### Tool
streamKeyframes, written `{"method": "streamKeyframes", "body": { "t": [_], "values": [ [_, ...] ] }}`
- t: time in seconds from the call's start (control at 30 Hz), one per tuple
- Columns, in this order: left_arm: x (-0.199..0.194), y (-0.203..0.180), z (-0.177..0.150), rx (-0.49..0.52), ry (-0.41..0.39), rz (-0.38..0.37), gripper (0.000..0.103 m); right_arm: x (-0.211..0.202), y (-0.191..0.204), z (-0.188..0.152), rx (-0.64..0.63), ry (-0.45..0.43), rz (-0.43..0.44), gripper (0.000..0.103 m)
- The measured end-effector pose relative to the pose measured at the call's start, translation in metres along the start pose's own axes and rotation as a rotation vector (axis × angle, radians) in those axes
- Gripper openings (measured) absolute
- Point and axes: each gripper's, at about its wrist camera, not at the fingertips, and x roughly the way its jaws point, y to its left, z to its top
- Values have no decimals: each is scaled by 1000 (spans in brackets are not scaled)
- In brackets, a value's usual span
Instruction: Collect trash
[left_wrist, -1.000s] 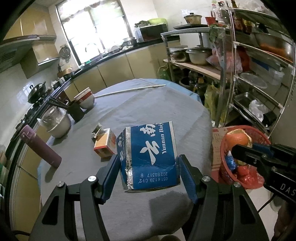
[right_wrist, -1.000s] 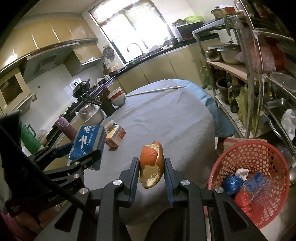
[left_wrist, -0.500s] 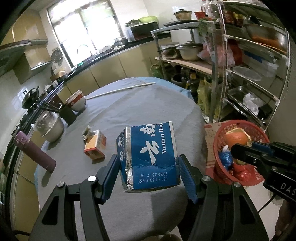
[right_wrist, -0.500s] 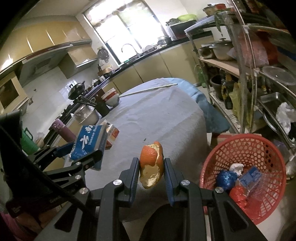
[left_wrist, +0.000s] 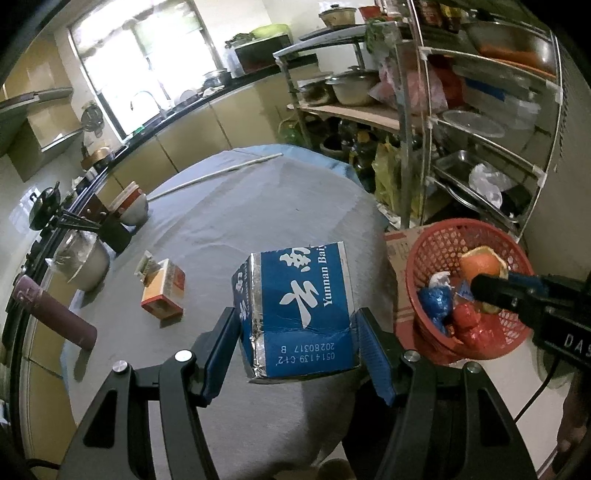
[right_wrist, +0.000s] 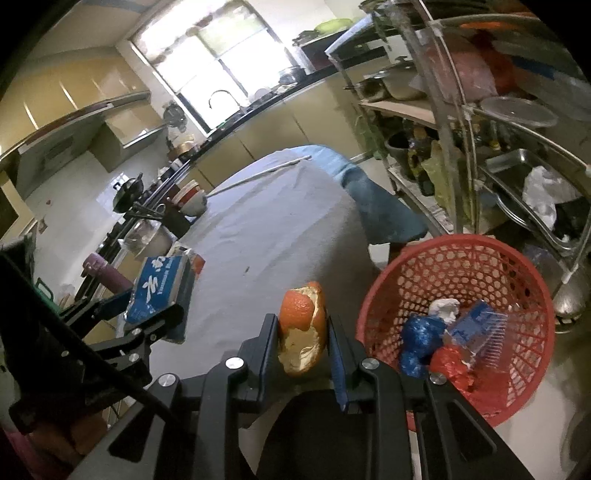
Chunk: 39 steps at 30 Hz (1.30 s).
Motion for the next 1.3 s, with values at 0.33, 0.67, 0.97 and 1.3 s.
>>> {"method": "streamKeyframes", "body": {
  "t": [0.33,0.67,0.97,1.3],
  "values": [
    [6,-26,7,75,-10,-28,66,-14,-28,3,48,-27,-51,28],
    [24,-66,42,99,17,-236,66,-52,-86,5,162,-94,-184,28],
    [38,-112,72,117,72,-470,68,-65,-105,10,212,-110,-217,31],
    [40,-97,67,87,80,-505,70,-67,-110,14,295,-152,-143,68]
  ]
}}
